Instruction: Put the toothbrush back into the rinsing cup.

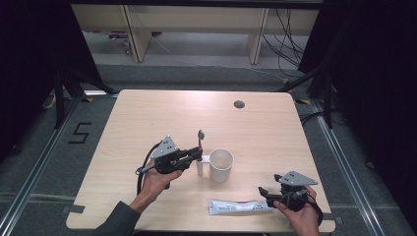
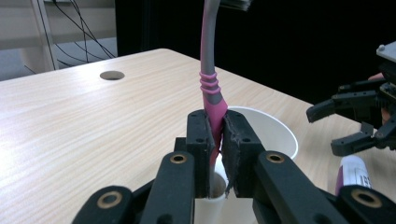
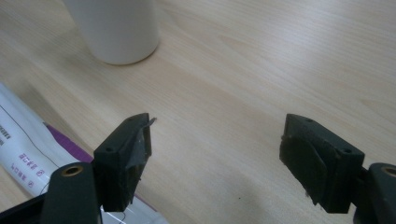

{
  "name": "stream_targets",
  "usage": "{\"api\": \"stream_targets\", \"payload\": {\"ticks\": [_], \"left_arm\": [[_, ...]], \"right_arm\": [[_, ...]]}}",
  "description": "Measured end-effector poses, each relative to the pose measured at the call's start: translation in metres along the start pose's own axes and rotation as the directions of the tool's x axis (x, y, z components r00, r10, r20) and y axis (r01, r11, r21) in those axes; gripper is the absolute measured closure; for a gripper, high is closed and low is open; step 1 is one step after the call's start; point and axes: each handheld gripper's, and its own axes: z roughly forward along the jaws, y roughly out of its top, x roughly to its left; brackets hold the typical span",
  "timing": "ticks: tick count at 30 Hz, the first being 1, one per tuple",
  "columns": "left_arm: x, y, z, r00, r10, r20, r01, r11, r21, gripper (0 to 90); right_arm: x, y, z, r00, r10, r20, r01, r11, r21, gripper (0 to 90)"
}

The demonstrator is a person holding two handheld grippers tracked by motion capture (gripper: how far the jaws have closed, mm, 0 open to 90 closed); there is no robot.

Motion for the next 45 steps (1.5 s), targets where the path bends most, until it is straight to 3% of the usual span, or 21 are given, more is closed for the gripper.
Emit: {"api": "stream_targets", "payload": {"ticks": [4, 13, 14, 15, 18, 19, 21, 30, 40, 41, 42, 44, 45], "left_arm": [[0.001, -0.004, 0.000, 1.0000, 0.007, -0.002, -0.007, 0.9999, 0.012, 80.3], [0.000, -0.006, 0.000, 0.9999, 0.014, 0.009, -0.014, 0.9997, 0.018, 74.6], [-0.001, -0.006, -0.001, 0.9998, 0.020, -0.009, -0.020, 0.9993, 0.032, 65.6], [-0.001, -0.006, -0.001, 0.9995, 0.024, -0.023, -0.023, 0.9990, 0.037, 65.6], [-0.001, -0.006, -0.004, 0.9987, 0.013, -0.049, -0.012, 0.9997, 0.023, 50.7], [-0.002, -0.005, -0.005, 0.9971, 0.014, -0.075, -0.011, 0.9992, 0.038, 46.8], [-0.002, -0.004, -0.008, 0.9955, 0.003, -0.095, 0.001, 0.9990, 0.044, 39.4], [-0.008, -0.004, -0.021, 0.9971, 0.022, -0.073, -0.019, 0.9984, 0.053, 33.6], [-0.004, -0.012, -0.039, 0.9962, 0.025, -0.083, -0.018, 0.9961, 0.086, 28.9], [-0.003, -0.013, -0.041, 0.9960, 0.026, -0.085, -0.019, 0.9960, 0.087, 28.9], [-0.002, -0.014, -0.044, 0.9955, 0.027, -0.091, -0.019, 0.9956, 0.092, 28.2], [0.001, -0.017, -0.049, 0.9952, 0.020, -0.096, -0.010, 0.9953, 0.096, 27.1], [0.001, -0.017, -0.049, 0.9952, 0.020, -0.096, -0.010, 0.9953, 0.096, 26.6]], "right_arm": [[0.002, 0.000, 0.000, 0.9994, 0.032, -0.013, -0.032, 0.999, 0.016, 25.5], [0.004, -0.001, 0.000, 0.9990, 0.042, -0.017, -0.042, 0.999, 0.021, 25.5], [0.000, 0.000, 0.000, 1.0000, -0.008, -0.003, 0.008, 1.000, -0.001, 25.5], [0.000, 0.000, 0.000, 1.0000, -0.008, -0.003, 0.008, 1.000, -0.001, 25.5], [0.001, 0.000, 0.001, 0.9999, -0.008, -0.008, 0.008, 1.000, 0.005, 25.5], [0.003, 0.000, 0.000, 0.9996, 0.025, -0.015, -0.025, 1.000, 0.017, 25.5], [0.000, 0.000, 0.000, 1.0000, -0.007, -0.004, 0.007, 1.000, 0.001, 25.5], [0.002, 0.000, 0.000, 1.0000, -0.001, -0.006, 0.001, 1.000, 0.008, 25.5], [0.001, 0.000, 0.001, 1.0000, -0.004, -0.004, 0.004, 1.000, 0.006, 25.5], [0.004, 0.000, 0.000, 0.9994, 0.032, -0.014, -0.032, 0.999, 0.022, 25.5], [0.001, 0.000, 0.000, 1.0000, -0.004, -0.001, 0.004, 1.000, 0.005, 25.5], [0.001, 0.000, 0.001, 1.0000, -0.004, -0.004, 0.004, 1.000, 0.007, 25.5], [0.004, -0.001, 0.000, 0.9994, 0.032, -0.012, -0.032, 0.999, 0.022, 25.5]]}}
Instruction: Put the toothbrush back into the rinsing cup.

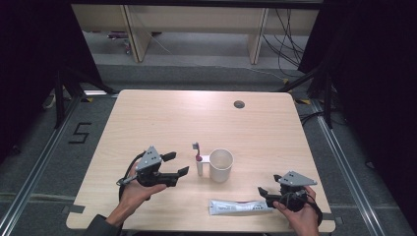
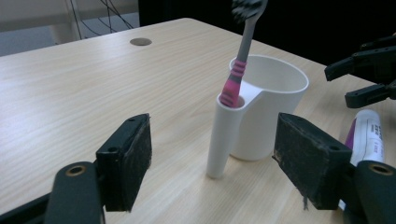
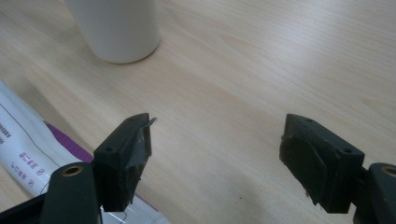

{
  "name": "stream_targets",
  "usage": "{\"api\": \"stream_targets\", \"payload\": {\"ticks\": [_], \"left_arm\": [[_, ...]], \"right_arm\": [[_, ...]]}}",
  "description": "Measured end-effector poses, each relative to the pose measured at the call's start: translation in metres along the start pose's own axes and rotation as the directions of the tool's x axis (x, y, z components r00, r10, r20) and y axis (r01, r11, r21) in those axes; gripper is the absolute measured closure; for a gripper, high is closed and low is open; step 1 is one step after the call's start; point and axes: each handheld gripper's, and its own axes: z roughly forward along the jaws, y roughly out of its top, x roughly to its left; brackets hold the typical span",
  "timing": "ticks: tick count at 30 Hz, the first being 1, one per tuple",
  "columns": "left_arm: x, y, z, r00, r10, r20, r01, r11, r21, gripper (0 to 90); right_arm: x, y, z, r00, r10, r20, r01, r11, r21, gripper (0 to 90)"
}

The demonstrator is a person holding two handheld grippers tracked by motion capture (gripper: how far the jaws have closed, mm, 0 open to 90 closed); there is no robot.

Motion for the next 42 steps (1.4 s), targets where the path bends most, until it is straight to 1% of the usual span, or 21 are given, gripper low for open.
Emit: {"api": "stream_targets", "payload": {"ticks": [1, 3, 5, 7, 9, 10, 12, 13, 17, 18, 21, 23, 27, 30, 33, 34, 37, 38, 40, 41, 42], "left_arm": [[0.001, -0.001, -0.002, 1.0000, -0.002, -0.003, 0.002, 1.0000, 0.005, 26.6], [0.002, -0.004, -0.005, 1.0000, 0.000, -0.008, 0.000, 0.9999, 0.012, 26.3], [0.004, -0.008, -0.008, 0.9999, -0.004, -0.013, 0.004, 0.9999, 0.011, 25.8], [0.006, -0.011, -0.011, 0.9998, -0.007, -0.017, 0.008, 0.9998, 0.016, 25.5], [0.007, -0.013, -0.014, 0.9997, -0.014, -0.021, 0.015, 0.9998, 0.015, 25.2], [0.008, -0.014, -0.016, 0.9995, -0.016, -0.028, 0.017, 0.9996, 0.021, 25.1], [0.009, -0.016, -0.018, 0.9995, -0.022, -0.025, 0.022, 0.9997, 0.012, 25.0], [0.010, -0.016, -0.021, 0.9991, -0.020, -0.036, 0.021, 0.9995, 0.022, 24.9], [0.011, -0.019, -0.025, 0.9988, -0.025, -0.042, 0.027, 0.9992, 0.031, 24.4], [0.011, -0.020, -0.026, 0.9989, -0.027, -0.038, 0.028, 0.9992, 0.028, 23.9], [0.012, -0.023, -0.030, 0.9985, -0.028, -0.048, 0.029, 0.9992, 0.028, 23.7], [0.013, -0.025, -0.032, 0.9986, -0.029, -0.045, 0.030, 0.9991, 0.028, 23.2], [0.012, -0.031, -0.039, 0.9984, -0.026, -0.050, 0.029, 0.9985, 0.047, 22.0], [0.012, -0.034, -0.041, 0.9982, -0.026, -0.054, 0.029, 0.9979, 0.058, 21.5], [0.012, -0.039, -0.045, 0.9969, -0.045, -0.064, 0.049, 0.9969, 0.062, 20.5], [0.012, -0.041, -0.046, 0.9967, -0.046, -0.066, 0.050, 0.9969, 0.061, 20.2], [0.011, -0.045, -0.048, 0.9956, -0.058, -0.073, 0.063, 0.9956, 0.070, 19.9], [0.011, -0.047, -0.050, 0.9955, -0.061, -0.073, 0.066, 0.9954, 0.070, 19.3], [0.010, -0.048, -0.050, 0.9951, -0.064, -0.075, 0.069, 0.9954, 0.067, 19.3], [0.010, -0.048, -0.052, 0.9950, -0.057, -0.082, 0.063, 0.9954, 0.072, 19.0], [0.009, -0.049, -0.053, 0.9947, -0.060, -0.083, 0.067, 0.9952, 0.072, 18.9]], "right_arm": [[0.000, 0.000, 0.000, 1.0000, 0.000, 0.000, 0.000, 1.000, 0.000, 25.5], [-0.003, 0.000, 0.001, 0.9993, -0.035, 0.012, 0.035, 0.999, -0.017, 25.5], [-0.003, 0.000, 0.001, 0.9993, -0.035, 0.009, 0.035, 0.999, -0.013, 25.5], [-0.002, 0.000, 0.001, 1.0000, -0.006, -0.004, 0.006, 1.000, -0.004, 25.5], [-0.001, 0.000, 0.000, 1.0000, -0.001, 0.003, 0.001, 1.000, -0.006, 25.5], [-0.003, 0.000, 0.002, 0.9998, -0.012, -0.014, 0.012, 1.000, -0.012, 25.5], [-0.004, 0.000, 0.002, 0.9997, -0.020, -0.012, 0.020, 1.000, -0.009, 25.5], [-0.004, 0.000, 0.002, 0.9998, -0.019, -0.011, 0.019, 1.000, -0.010, 25.5], [-0.004, -0.001, 0.001, 1.0000, -0.007, -0.001, 0.007, 1.000, -0.007, 25.5], [-0.005, -0.001, 0.002, 0.9999, -0.006, -0.015, 0.006, 1.000, -0.009, 25.5], [-0.005, -0.001, 0.002, 0.9998, -0.009, -0.018, 0.009, 1.000, -0.009, 25.5], [-0.006, -0.001, 0.002, 0.9996, -0.027, -0.003, 0.027, 1.000, -0.015, 25.5], [-0.006, -0.002, 0.001, 0.9995, -0.031, 0.007, 0.031, 0.999, -0.016, 25.5], [-0.005, -0.002, 0.001, 0.9998, -0.015, -0.013, 0.015, 1.000, -0.015, 25.5], [-0.007, -0.004, -0.001, 0.9996, -0.021, 0.017, 0.021, 1.000, -0.017, 25.5], [-0.005, -0.004, -0.001, 0.9999, 0.012, 0.005, -0.012, 1.000, -0.011, 25.5], [-0.003, -0.004, -0.002, 0.9995, 0.031, 0.001, -0.031, 1.000, -0.006, 25.5], [-0.003, -0.004, -0.003, 0.9999, 0.010, 0.007, -0.010, 1.000, -0.007, 25.5], [-0.004, -0.004, -0.003, 1.0000, 0.004, 0.007, -0.004, 1.000, -0.009, 25.5], [-0.006, -0.005, -0.003, 0.9995, -0.022, 0.021, 0.023, 1.000, -0.018, 25.5], [-0.005, -0.005, -0.003, 1.0000, 0.005, 0.007, -0.005, 1.000, -0.009, 25.5]]}}
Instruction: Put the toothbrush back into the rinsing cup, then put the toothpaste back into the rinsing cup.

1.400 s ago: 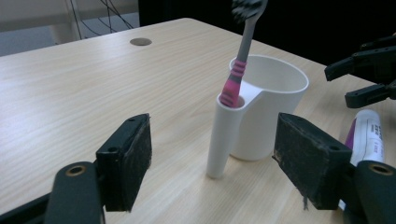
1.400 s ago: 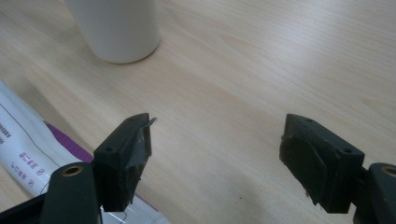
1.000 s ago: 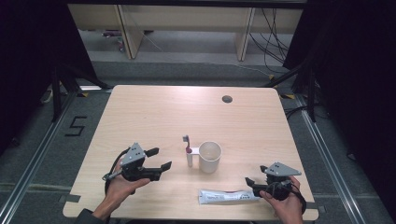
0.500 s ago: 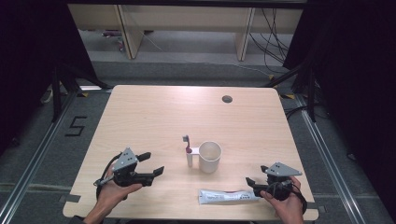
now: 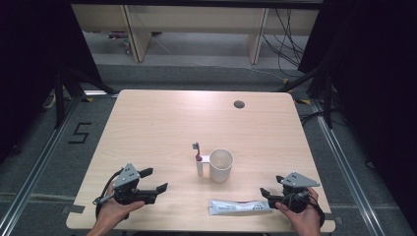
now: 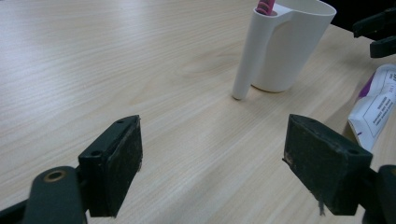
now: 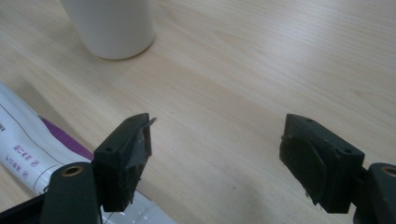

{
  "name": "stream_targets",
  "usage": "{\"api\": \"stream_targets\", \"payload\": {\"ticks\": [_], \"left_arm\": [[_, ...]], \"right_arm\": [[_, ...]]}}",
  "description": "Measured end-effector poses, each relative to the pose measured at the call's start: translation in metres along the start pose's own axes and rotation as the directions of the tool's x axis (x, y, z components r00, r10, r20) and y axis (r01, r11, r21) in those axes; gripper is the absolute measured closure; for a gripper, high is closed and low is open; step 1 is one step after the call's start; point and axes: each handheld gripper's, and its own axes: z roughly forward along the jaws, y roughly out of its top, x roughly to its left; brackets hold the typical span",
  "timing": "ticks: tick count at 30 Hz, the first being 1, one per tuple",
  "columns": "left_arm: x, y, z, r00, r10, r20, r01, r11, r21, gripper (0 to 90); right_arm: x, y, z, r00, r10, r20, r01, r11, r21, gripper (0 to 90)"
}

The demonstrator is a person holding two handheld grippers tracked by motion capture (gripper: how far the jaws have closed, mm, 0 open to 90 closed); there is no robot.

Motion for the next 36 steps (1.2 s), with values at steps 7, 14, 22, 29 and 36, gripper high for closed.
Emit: {"api": "stream_targets", "payload": {"ticks": [7, 14, 22, 29, 36], "left_arm": [[-0.005, -0.008, -0.006, 0.9999, 0.000, -0.014, 0.000, 0.9997, 0.025, 15.6], [-0.009, -0.017, -0.010, 1.0000, -0.008, -0.003, 0.008, 0.9988, 0.049, 15.5], [-0.009, -0.018, -0.007, 0.9997, 0.021, -0.014, -0.020, 0.9974, 0.069, 15.5], [-0.004, -0.020, -0.007, 0.9995, 0.023, -0.022, -0.022, 0.9969, 0.075, 15.6], [-0.006, -0.022, -0.004, 0.9991, 0.034, -0.023, -0.032, 0.9953, 0.092, 15.6]], "right_arm": [[0.001, -0.001, -0.002, 0.9998, 0.012, 0.013, -0.012, 1.000, 0.003, 25.5], [-0.001, -0.001, -0.002, 1.0000, -0.004, 0.003, 0.004, 1.000, -0.002, 25.5], [0.003, 0.005, -0.008, 0.9994, -0.029, -0.017, 0.029, 1.000, -0.009, 25.2], [0.025, 0.018, -0.011, 0.9922, -0.087, -0.090, 0.089, 0.996, 0.016, 25.0], [0.052, 0.027, -0.007, 0.9568, -0.230, -0.179, 0.240, 0.970, 0.040, 25.7]]}}
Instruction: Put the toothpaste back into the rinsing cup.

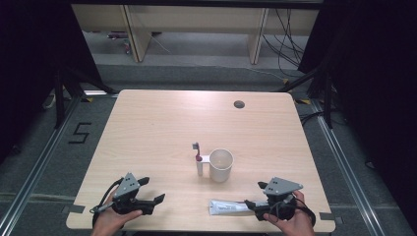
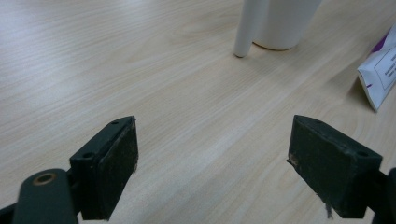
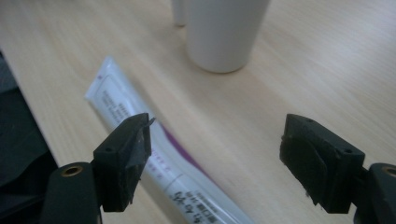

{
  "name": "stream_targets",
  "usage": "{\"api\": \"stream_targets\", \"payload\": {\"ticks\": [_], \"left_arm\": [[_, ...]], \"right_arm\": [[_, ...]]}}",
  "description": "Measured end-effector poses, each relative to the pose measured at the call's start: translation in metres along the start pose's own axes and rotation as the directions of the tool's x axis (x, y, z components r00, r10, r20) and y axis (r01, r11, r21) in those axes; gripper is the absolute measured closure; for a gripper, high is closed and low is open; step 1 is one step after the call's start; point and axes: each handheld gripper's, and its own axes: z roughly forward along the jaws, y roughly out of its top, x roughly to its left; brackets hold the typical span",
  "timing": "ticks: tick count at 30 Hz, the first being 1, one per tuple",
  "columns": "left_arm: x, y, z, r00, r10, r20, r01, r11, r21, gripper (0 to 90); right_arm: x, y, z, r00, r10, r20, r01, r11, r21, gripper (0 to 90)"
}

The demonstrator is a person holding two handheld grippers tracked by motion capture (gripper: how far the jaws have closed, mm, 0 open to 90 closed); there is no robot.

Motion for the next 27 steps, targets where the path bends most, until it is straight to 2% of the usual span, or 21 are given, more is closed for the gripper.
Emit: {"api": "stream_targets", "payload": {"ticks": [2, 3, 4, 6, 7, 8, 9, 11, 13, 16, 17, 18, 19, 20, 22, 23, 26, 27], "left_arm": [[0.000, -0.001, 0.000, 1.0000, -0.003, 0.004, 0.003, 1.0000, 0.001, 15.6], [0.000, -0.001, 0.000, 1.0000, -0.003, 0.004, 0.003, 1.0000, 0.001, 15.6], [0.000, -0.001, 0.000, 1.0000, -0.005, 0.003, 0.005, 1.0000, -0.001, 15.6], [0.001, -0.001, 0.000, 1.0000, -0.005, 0.001, 0.005, 1.0000, -0.002, 15.6], [0.001, -0.001, 0.000, 1.0000, -0.002, -0.002, 0.002, 1.0000, 0.004, 15.6], [0.001, -0.001, -0.001, 1.0000, -0.002, -0.002, 0.002, 1.0000, 0.004, 15.6], [0.001, -0.001, 0.000, 1.0000, -0.003, -0.002, 0.003, 1.0000, 0.003, 15.6], [0.001, -0.001, 0.000, 1.0000, -0.006, -0.003, 0.006, 1.0000, 0.002, 15.6], [0.001, -0.002, 0.000, 1.0000, -0.001, -0.006, 0.001, 0.9999, 0.016, 15.6], [0.000, -0.002, 0.001, 1.0000, -0.003, -0.004, 0.003, 1.0000, 0.008, 15.7], [0.000, -0.002, 0.001, 1.0000, -0.001, 0.002, 0.001, 1.0000, 0.005, 15.6], [0.000, -0.002, 0.001, 1.0000, -0.006, 0.002, 0.006, 1.0000, 0.001, 15.6], [0.001, -0.002, 0.000, 1.0000, -0.002, -0.002, 0.002, 0.9999, 0.011, 15.6], [0.001, -0.002, 0.001, 1.0000, -0.006, 0.003, 0.006, 0.9999, 0.009, 15.6], [0.002, -0.002, 0.001, 1.0000, -0.003, 0.001, 0.003, 0.9999, 0.012, 15.6], [0.002, -0.002, 0.002, 1.0000, -0.003, 0.001, 0.003, 0.9999, 0.012, 15.6], [0.001, -0.002, 0.002, 1.0000, 0.001, -0.002, -0.001, 0.9998, 0.020, 15.7], [0.001, -0.002, 0.004, 1.0000, -0.002, 0.007, 0.002, 0.9999, 0.016, 15.6]], "right_arm": [[0.009, 0.003, 0.004, 0.9987, -0.046, -0.023, 0.048, 0.998, 0.050, 27.2], [0.009, 0.003, 0.004, 0.9987, -0.046, -0.023, 0.048, 0.998, 0.050, 27.2], [0.012, 0.006, 0.008, 0.9945, -0.096, -0.041, 0.099, 0.992, 0.072, 28.1], [0.016, 0.007, 0.010, 0.9927, -0.113, -0.040, 0.117, 0.987, 0.106, 28.9], [0.016, 0.007, 0.010, 0.9927, -0.113, -0.040, 0.117, 0.987, 0.106, 28.9], [0.018, 0.008, 0.012, 0.9895, -0.138, -0.043, 0.142, 0.984, 0.109, 29.4], [0.020, 0.009, 0.014, 0.9831, -0.176, -0.052, 0.181, 0.975, 0.131, 32.0], [0.022, 0.009, 0.015, 0.9815, -0.183, -0.056, 0.189, 0.971, 0.144, 33.6], [0.021, 0.010, 0.016, 0.9734, -0.223, -0.051, 0.229, 0.958, 0.172, 35.6], [0.025, 0.009, 0.018, 0.9792, -0.192, -0.066, 0.202, 0.956, 0.215, 39.7], [0.024, 0.009, 0.020, 0.9735, -0.216, -0.076, 0.227, 0.949, 0.220, 40.2], [0.025, 0.009, 0.020, 0.9762, -0.208, -0.061, 0.217, 0.946, 0.240, 40.5], [0.025, 0.009, 0.021, 0.9734, -0.218, -0.071, 0.229, 0.942, 0.245, 42.1], [0.024, 0.009, 0.023, 0.9657, -0.245, -0.086, 0.259, 0.934, 0.247, 43.6], [0.025, 0.010, 0.025, 0.9603, -0.264, -0.089, 0.279, 0.924, 0.264, 44.9], [0.026, 0.011, 0.027, 0.9575, -0.271, -0.100, 0.288, 0.915, 0.283, 45.8], [0.028, 0.012, 0.029, 0.9570, -0.271, -0.102, 0.290, 0.909, 0.299, 47.6], [0.029, 0.014, 0.032, 0.9503, -0.295, -0.101, 0.311, 0.896, 0.317, 50.0]]}}
